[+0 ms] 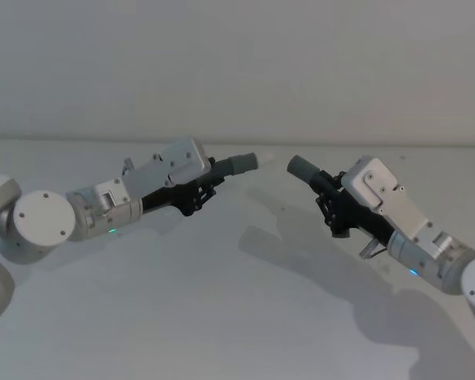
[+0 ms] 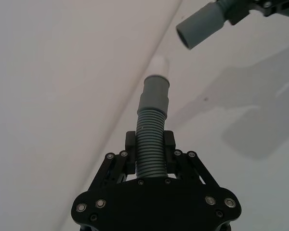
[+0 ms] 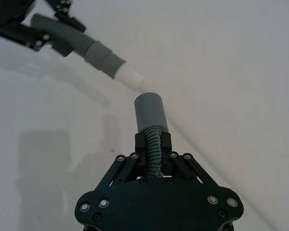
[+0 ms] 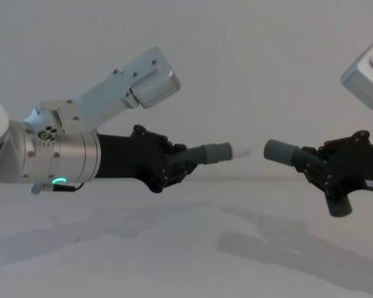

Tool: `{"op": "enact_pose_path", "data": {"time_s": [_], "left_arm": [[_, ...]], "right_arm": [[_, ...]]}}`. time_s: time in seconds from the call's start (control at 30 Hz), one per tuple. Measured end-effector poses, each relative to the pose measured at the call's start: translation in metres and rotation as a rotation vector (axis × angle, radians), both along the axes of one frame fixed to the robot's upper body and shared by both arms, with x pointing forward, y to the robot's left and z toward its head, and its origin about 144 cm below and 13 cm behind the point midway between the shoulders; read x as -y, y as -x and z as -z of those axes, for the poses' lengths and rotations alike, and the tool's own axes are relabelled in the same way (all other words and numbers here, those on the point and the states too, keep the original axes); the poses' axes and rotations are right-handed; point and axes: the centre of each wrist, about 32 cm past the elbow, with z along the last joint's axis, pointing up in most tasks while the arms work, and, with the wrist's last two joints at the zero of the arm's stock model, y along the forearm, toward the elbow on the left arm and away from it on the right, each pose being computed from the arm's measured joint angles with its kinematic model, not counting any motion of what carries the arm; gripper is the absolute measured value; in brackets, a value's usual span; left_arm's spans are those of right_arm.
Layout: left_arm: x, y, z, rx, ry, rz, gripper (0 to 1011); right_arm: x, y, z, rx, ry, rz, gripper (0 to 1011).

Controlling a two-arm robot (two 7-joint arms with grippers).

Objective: Use both hands to pick up one end of the pipe from the table, align the ends, and insert them.

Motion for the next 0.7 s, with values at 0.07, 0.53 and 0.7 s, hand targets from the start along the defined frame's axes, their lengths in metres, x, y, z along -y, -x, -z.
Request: {"op": "enact_pose_path", "data": {"time_s": [0.07,0.53,0.7], "left_arm": [[-0.001,-0.004,-0.001,0.051,-0.016,0.04,312],[-0.007,-0.02,-0.009,0.226,-0.083,0.182,312],[-0.008,-0.023,-0.011,0.253,-0.095,0.208,312]], "right_arm": [[0.005,-0.002,-0.003,0.024,0.035,-0.017,156],[0.027,-0.009,-0.013,0.124,0.186,-0.098,156],[0.03,-0.01,-0.014,0.133,0.182,-0.104,156]]}}
